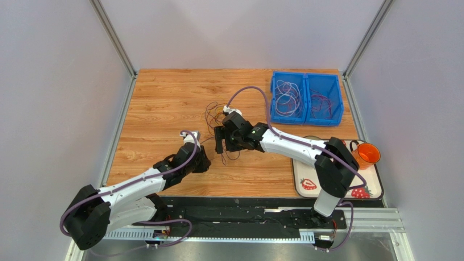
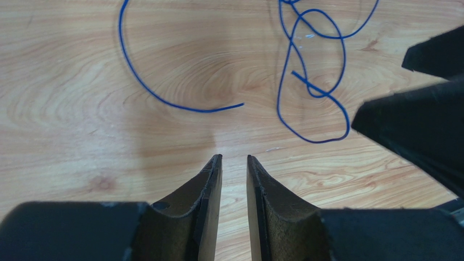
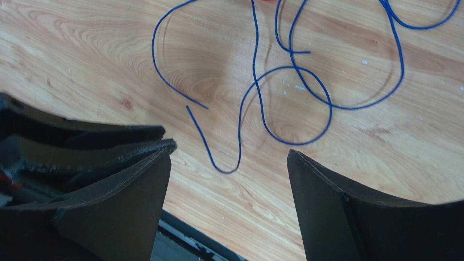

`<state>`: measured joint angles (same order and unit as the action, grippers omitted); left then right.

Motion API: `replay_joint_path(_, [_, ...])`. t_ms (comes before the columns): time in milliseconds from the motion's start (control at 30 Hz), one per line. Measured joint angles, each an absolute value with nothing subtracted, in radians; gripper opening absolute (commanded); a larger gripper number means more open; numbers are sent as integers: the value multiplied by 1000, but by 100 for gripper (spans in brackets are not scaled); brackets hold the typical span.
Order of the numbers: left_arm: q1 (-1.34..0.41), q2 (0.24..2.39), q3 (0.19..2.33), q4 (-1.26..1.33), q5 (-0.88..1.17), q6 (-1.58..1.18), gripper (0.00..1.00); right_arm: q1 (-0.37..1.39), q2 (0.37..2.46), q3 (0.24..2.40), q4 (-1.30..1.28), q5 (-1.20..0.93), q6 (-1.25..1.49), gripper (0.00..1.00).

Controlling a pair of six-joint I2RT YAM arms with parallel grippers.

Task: Untangle the cables

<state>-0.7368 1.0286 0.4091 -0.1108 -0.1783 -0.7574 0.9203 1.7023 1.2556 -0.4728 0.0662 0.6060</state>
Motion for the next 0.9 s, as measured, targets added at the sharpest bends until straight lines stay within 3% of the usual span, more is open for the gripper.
replay_joint_path(367, [-737, 885, 303, -81, -232, -797, 27, 929, 1917, 1385, -485, 74, 587, 77])
replay_joint_path(700, [-737, 954, 302, -55, -234, -799, 24, 929, 2027, 1494, -543, 142, 559, 56])
replay_joint_path(900, [-737, 954, 302, -46, -234, -800, 24, 929, 2066, 1528, -578, 172, 553, 52])
